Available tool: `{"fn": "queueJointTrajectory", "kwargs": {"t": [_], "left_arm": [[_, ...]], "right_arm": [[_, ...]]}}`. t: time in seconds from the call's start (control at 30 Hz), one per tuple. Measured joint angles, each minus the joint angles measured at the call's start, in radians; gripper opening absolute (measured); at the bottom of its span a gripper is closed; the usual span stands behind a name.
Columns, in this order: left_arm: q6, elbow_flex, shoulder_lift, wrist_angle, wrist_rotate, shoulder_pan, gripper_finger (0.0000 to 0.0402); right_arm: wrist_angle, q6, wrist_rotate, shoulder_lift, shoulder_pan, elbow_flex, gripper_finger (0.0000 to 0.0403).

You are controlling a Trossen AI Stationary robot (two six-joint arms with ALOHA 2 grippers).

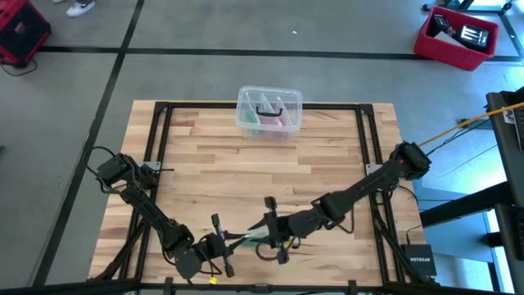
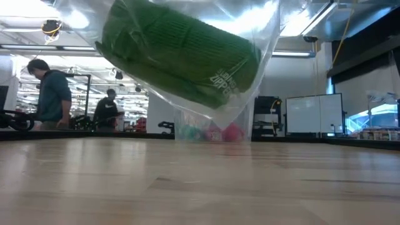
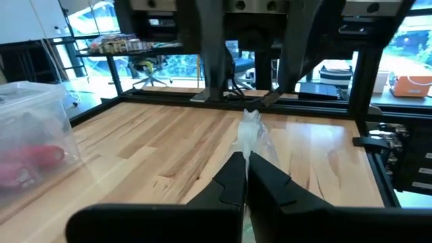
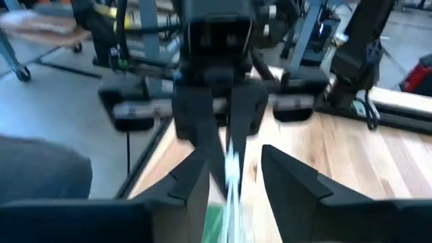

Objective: Roll bandage
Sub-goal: Close the transparent zip lock bag

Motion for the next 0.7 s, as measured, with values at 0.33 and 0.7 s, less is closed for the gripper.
{"fn": "queueJointTrajectory", "kwargs": {"t": [0.33, 0.7], "left_arm": [[-0.002, 0.000, 0.000, 0.001, 0.000, 0.000, 0.0000], [-0.003, 0.000, 0.000, -0.002, 0.001, 0.000, 0.0000]], "right_arm": [[0.031, -0.011, -0.029, 0.087, -0.024, 0.056, 0.0099], [-0.024, -0.033, -0.016, 0.091, -0.023, 0.056, 0.0021]]}}
